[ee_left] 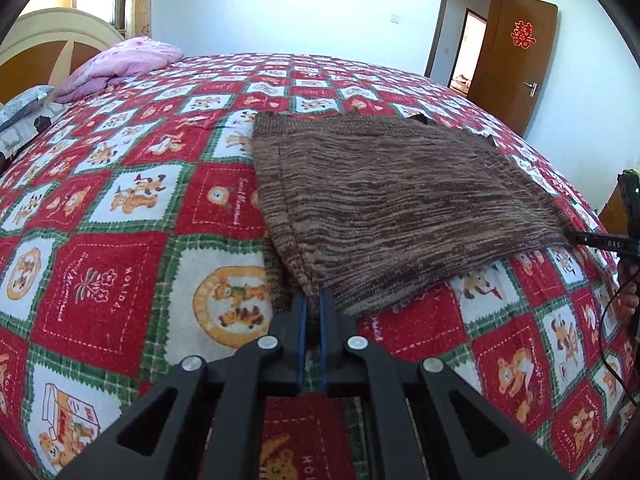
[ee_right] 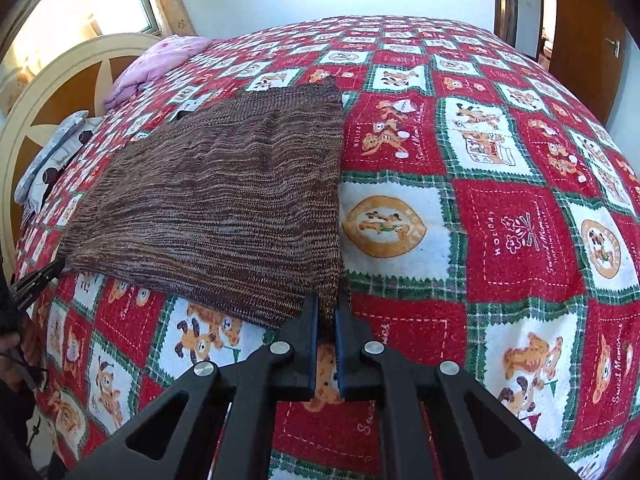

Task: Fold small clothes

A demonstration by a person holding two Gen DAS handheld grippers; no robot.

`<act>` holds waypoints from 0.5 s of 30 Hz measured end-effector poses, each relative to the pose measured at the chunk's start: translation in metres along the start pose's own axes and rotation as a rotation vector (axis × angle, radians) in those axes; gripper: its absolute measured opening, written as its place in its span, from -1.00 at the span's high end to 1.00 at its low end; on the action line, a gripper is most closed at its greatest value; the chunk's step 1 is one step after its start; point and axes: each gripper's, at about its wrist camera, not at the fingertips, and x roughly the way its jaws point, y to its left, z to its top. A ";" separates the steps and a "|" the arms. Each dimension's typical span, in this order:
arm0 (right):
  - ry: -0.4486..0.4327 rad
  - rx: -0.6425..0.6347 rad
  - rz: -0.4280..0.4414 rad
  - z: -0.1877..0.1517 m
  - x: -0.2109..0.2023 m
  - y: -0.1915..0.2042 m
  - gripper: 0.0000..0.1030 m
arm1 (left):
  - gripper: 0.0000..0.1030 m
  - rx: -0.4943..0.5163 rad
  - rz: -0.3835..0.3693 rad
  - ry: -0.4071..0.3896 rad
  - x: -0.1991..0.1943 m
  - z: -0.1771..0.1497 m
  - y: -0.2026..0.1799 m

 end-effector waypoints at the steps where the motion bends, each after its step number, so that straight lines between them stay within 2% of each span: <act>1: -0.001 -0.010 -0.012 0.000 -0.002 0.003 0.88 | 0.86 0.000 0.007 -0.001 0.000 0.000 -0.001; 4: -0.001 -0.034 -0.045 -0.001 -0.009 0.011 0.79 | 0.77 0.004 0.051 -0.013 -0.005 0.002 -0.003; 6: -0.021 -0.034 -0.084 0.000 -0.016 0.015 0.57 | 0.66 -0.006 0.061 -0.028 -0.011 0.005 -0.001; 7: -0.052 -0.045 -0.117 0.003 -0.024 0.019 0.53 | 0.58 -0.012 0.074 -0.039 -0.014 0.007 0.000; 9: -0.114 -0.061 -0.142 0.010 -0.037 0.028 0.27 | 0.03 -0.034 0.114 -0.069 -0.020 0.011 0.005; 11: -0.164 -0.084 -0.119 0.019 -0.045 0.040 0.01 | -0.14 -0.061 0.134 -0.081 -0.020 0.016 0.008; 13: -0.182 -0.100 -0.066 0.031 -0.042 0.052 -0.02 | -0.14 -0.078 0.147 -0.080 -0.015 0.020 0.009; 15: -0.152 -0.105 -0.023 0.037 -0.029 0.058 -0.01 | -0.19 -0.075 0.162 -0.065 -0.005 0.024 0.006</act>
